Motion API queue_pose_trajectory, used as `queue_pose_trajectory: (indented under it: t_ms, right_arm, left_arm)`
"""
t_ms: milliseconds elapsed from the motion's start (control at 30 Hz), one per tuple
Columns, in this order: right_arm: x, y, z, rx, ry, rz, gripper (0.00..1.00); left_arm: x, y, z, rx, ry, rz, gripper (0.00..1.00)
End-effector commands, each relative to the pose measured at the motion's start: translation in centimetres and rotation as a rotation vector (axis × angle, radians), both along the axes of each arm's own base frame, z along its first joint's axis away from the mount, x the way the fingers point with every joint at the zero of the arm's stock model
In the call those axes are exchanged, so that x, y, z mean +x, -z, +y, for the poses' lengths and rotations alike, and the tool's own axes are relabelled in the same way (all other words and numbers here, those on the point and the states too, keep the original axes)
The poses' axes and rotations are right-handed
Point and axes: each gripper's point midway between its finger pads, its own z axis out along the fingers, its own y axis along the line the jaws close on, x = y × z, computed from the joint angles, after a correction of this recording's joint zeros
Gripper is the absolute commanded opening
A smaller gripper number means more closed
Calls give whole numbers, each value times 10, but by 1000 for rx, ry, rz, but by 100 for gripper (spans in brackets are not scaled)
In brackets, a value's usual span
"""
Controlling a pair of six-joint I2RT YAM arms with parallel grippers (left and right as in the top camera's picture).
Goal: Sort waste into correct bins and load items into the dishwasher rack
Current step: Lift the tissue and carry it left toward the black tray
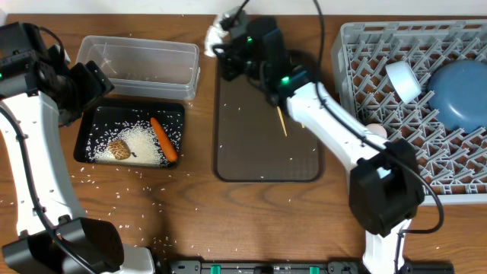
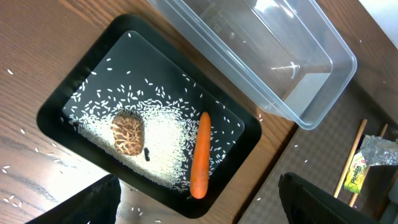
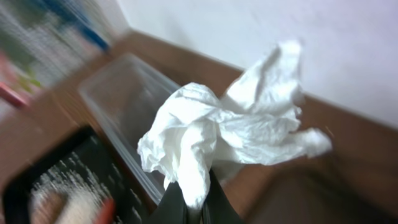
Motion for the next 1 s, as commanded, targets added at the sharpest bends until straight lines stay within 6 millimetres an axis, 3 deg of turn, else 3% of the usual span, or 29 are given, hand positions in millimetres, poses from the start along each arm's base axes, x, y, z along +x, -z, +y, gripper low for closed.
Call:
queue_pose_trajectory:
  t_ms: [0, 233, 333, 367, 467, 500, 767, 867, 967]
  right_arm:
    - [-4, 21, 30, 34, -7, 20, 1]
    - [-2, 52, 74, 116, -27, 39, 1]
    - [-1, 48, 87, 133, -67, 35, 2]
    - [0, 44, 89, 141, -75, 29, 17]
    - [5, 27, 94, 163, -82, 2, 90]
    - [5, 22, 94, 168, -83, -5, 99]
    - [3, 5, 91, 140, -185, -10, 99]
    - [7, -13, 77, 137, -235, 12, 99]
    - [16, -34, 51, 125, -234, 35, 99]
  left_arm:
    - [0, 6, 2, -2, -6, 18, 82]
    - [-1, 6, 2, -3, -6, 19, 83]
    - [-1, 6, 2, -3, -6, 18, 82]
    - [-1, 6, 2, -2, -6, 18, 82]
    - [-1, 6, 2, -2, -6, 18, 83]
    - [-1, 6, 2, -2, -6, 18, 82]
    - [-1, 6, 2, -1, -3, 18, 83]
    - [2, 5, -3, 21, 53, 10, 83]
    - [7, 4, -13, 39, 112, -1, 83]
